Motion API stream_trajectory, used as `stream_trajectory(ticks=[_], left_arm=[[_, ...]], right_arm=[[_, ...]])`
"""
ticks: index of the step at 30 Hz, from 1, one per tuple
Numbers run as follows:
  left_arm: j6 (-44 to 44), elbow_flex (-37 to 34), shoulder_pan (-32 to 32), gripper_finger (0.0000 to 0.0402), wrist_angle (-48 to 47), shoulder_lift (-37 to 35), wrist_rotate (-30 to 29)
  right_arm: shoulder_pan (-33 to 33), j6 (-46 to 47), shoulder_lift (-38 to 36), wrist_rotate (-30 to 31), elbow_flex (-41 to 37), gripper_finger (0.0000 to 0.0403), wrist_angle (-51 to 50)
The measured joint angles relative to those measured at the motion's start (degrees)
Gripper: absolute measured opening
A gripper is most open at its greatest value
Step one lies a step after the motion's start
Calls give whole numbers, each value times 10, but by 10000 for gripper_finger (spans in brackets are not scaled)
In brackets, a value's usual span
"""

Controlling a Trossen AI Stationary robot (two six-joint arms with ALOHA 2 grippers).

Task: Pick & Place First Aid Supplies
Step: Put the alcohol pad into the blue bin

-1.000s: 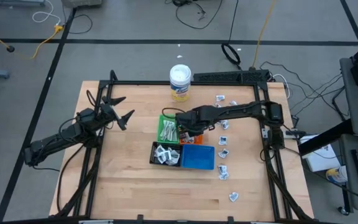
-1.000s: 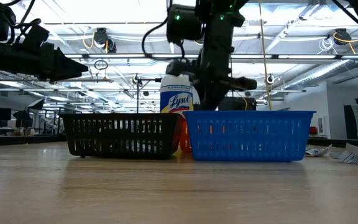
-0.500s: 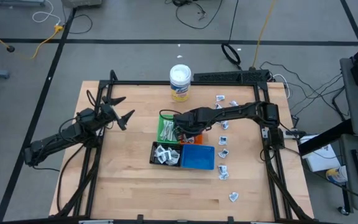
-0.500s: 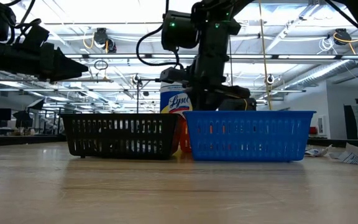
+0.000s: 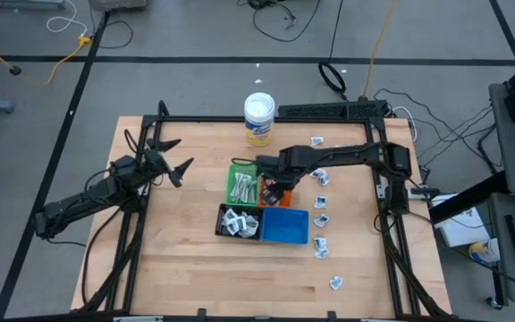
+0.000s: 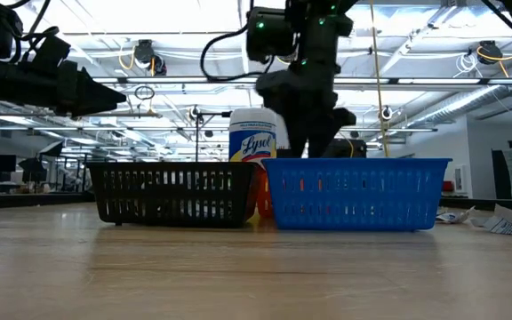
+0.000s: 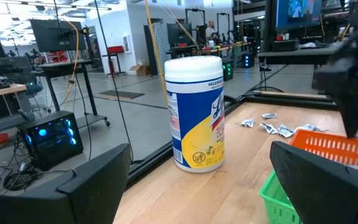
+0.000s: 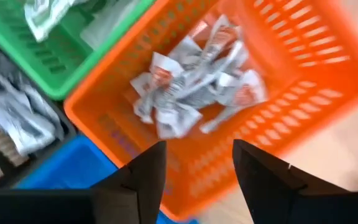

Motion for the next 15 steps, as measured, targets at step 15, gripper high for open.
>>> stream_trajectory(ticks=[15], left_arm=[[0, 0, 0, 392, 0, 0, 0]], right_arm=[[-118, -191, -151, 31, -160, 164, 45]])
